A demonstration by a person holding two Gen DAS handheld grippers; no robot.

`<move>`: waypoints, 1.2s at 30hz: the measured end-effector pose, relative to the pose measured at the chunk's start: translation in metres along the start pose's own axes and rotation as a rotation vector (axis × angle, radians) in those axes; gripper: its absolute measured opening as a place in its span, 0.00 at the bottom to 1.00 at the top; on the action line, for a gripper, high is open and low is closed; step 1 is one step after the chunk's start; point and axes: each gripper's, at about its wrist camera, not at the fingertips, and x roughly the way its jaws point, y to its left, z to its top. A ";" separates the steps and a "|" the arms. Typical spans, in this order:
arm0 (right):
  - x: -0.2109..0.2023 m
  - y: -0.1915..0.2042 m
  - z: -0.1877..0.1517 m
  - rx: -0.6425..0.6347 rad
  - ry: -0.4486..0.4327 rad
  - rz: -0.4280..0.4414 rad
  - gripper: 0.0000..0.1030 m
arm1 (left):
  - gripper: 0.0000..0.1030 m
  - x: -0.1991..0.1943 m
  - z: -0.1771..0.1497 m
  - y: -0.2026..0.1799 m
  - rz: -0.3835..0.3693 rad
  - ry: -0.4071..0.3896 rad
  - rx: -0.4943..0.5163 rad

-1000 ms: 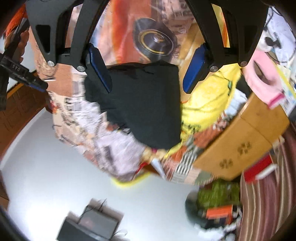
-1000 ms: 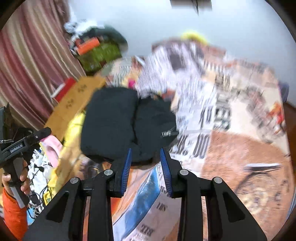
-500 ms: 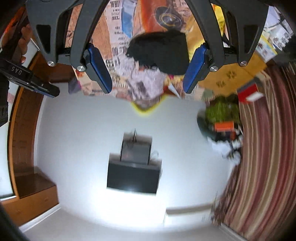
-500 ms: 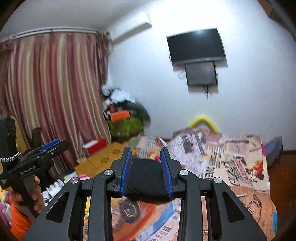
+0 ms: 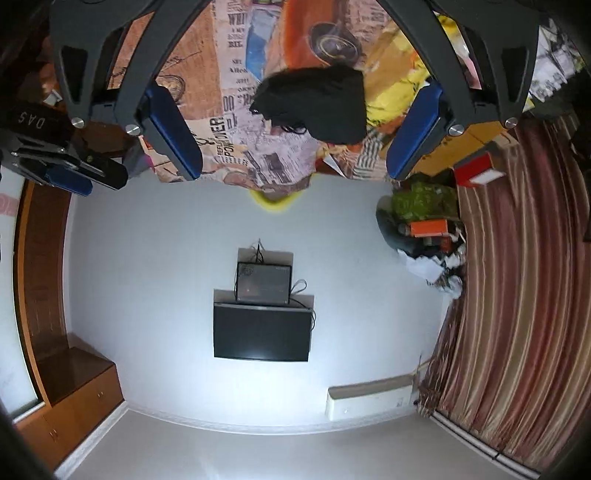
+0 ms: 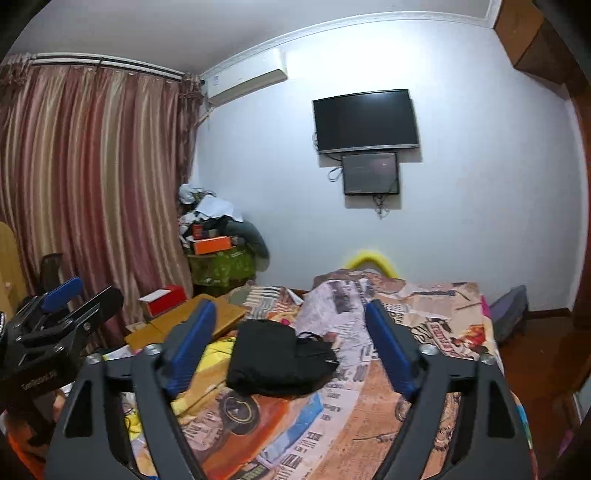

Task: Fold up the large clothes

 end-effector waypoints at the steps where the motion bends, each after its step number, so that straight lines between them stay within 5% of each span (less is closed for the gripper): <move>1: 0.001 0.000 0.001 0.005 0.004 -0.006 0.87 | 0.98 0.000 -0.001 0.000 0.004 0.002 -0.001; 36: -0.004 0.003 -0.003 -0.014 0.072 -0.021 0.88 | 0.99 0.006 -0.022 -0.012 0.064 0.040 0.017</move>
